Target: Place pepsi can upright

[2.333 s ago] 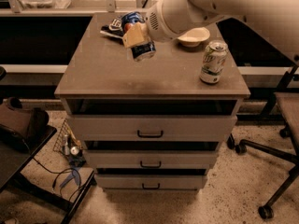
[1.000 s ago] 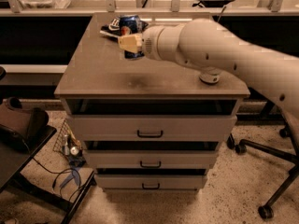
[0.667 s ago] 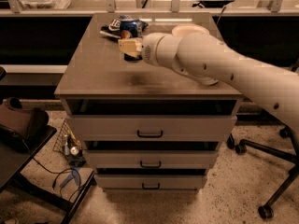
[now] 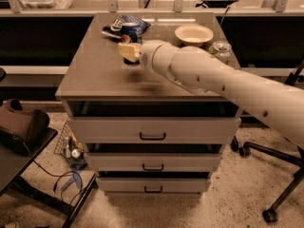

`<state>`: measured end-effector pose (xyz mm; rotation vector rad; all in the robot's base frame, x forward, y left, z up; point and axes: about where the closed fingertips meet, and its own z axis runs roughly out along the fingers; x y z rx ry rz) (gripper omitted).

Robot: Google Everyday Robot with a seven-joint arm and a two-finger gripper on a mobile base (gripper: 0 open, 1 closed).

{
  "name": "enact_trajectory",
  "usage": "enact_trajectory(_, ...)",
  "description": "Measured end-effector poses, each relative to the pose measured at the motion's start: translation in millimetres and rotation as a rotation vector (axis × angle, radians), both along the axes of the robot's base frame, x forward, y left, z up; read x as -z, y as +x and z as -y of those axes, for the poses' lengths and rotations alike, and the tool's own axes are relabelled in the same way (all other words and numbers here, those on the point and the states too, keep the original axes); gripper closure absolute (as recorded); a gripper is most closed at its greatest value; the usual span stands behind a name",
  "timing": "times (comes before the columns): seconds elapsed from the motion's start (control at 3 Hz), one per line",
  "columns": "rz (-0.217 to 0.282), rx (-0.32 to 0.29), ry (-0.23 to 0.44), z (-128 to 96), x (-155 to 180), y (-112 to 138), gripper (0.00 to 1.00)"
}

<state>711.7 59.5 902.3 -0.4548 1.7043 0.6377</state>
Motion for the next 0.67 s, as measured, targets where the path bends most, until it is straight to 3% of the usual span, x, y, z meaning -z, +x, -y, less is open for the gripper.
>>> enact_trajectory(0.67, 0.097, 0.024, -0.022, 0, 16, 17, 1.00)
